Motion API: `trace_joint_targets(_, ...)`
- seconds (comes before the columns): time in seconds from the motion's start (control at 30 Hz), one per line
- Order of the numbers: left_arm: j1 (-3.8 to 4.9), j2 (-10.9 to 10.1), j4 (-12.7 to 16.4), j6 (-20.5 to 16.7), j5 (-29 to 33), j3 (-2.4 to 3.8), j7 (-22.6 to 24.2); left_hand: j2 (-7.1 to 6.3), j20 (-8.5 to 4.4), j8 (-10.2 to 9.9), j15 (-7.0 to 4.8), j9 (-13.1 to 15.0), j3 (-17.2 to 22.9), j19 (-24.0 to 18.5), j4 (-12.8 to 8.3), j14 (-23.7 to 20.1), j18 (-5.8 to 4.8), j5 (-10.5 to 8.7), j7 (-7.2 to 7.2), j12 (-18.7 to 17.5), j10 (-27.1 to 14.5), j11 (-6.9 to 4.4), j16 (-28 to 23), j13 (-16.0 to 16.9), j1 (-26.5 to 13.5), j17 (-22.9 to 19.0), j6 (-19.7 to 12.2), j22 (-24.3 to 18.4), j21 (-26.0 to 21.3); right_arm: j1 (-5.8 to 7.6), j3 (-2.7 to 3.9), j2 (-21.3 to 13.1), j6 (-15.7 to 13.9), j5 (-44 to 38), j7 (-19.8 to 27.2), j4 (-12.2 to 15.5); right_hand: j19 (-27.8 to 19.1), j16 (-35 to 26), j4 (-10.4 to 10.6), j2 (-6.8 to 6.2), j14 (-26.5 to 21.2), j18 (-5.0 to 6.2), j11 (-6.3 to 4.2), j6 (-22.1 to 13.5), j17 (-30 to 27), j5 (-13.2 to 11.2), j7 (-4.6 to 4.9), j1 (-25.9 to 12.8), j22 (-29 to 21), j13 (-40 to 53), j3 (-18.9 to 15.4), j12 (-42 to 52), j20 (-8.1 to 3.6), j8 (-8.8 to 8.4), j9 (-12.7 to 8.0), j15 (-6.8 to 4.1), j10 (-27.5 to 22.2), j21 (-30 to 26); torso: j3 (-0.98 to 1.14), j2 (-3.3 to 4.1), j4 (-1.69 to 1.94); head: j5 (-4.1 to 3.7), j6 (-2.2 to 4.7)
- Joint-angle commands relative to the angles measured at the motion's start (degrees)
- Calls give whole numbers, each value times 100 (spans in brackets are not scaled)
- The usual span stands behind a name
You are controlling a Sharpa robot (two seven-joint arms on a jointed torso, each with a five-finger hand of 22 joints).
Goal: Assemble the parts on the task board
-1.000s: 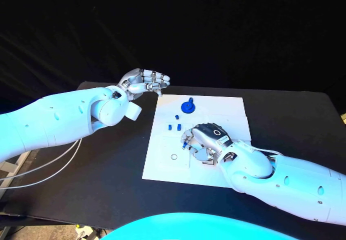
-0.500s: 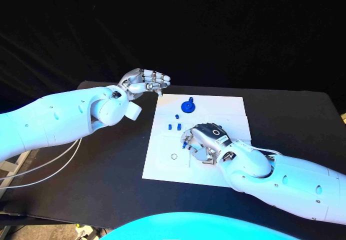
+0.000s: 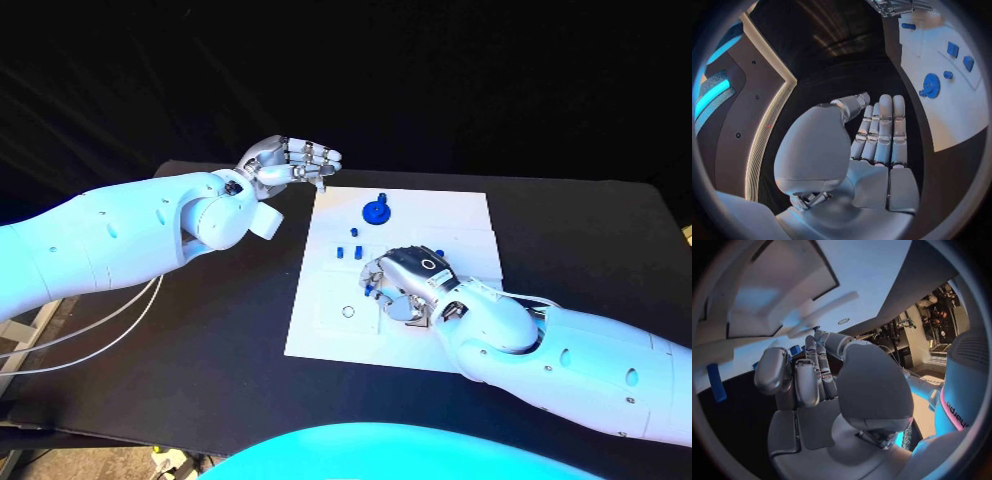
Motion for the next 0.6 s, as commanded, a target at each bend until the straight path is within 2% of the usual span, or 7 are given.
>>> trace_joint_targets(0.03,5,0,16,21,-4,5,0,64,12,89,-8,-44,-186,-43,39,-34,-59,5,35,85,-100,6,-44,16,-113,-66,-88,-48,-58,-19,-18,1,58,-14,12,0,103,20,-95,240,335,-114,-104,47,-16,160,50,-79,445,159,245,72,-5,122,113,7,412,75,0,-1,1,2,-13)
trace_joint_targets(0.3,5,-4,5,27,-7,5,-10,64,12,89,-8,-44,-186,-43,39,-34,-59,5,35,85,-100,6,-44,16,-113,-66,-88,-48,-58,-20,-25,-2,94,39,73,21,94,19,-105,214,333,-115,-87,27,-27,156,62,-150,452,153,211,18,6,107,124,21,374,65,0,-3,-3,2,-23)
trace_joint_targets(0.4,6,-4,0,30,-8,5,-14,64,12,89,-8,-44,-186,-43,39,-34,-59,5,35,85,-100,6,-44,16,-113,-66,-88,-48,-58,-20,-26,-11,92,78,88,19,76,32,-87,141,333,-112,-63,-17,-29,237,77,-292,452,137,78,-69,29,84,143,48,298,34,1,-5,0,2,-22)
trace_joint_targets(0.47,6,-5,-4,38,-8,5,-20,72,14,91,-6,-48,-189,-42,37,-39,-59,6,37,88,-109,8,-55,14,-110,-69,-95,-59,-75,-20,-27,-19,58,101,84,12,44,52,-51,55,333,-102,12,-152,-22,314,128,-419,424,83,-31,-204,68,5,134,107,61,-57,0,-8,-2,3,-19)
trace_joint_targets(0.53,6,-7,-9,46,-8,5,-27,72,14,91,-6,-48,-189,-42,37,-39,-59,6,37,88,-109,8,-55,14,-110,-69,-95,-59,-75,-20,-27,-29,-29,122,74,1,-44,41,-31,-35,318,-59,111,-326,-58,312,186,-486,316,-24,-69,-211,134,-112,106,191,-366,-343,-2,-9,-7,1,-9)
trace_joint_targets(0.6,6,-6,-12,52,-8,5,-31,73,15,92,-6,-48,-190,-42,35,-40,-58,6,37,88,-111,8,-57,13,-108,-70,-96,-61,-77,-20,-28,-39,-118,135,73,0,-128,-48,-39,-97,274,-15,160,-457,-175,288,212,-490,209,-100,-109,-191,178,-205,81,230,-647,-608,-1,-8,-6,-1,-5)
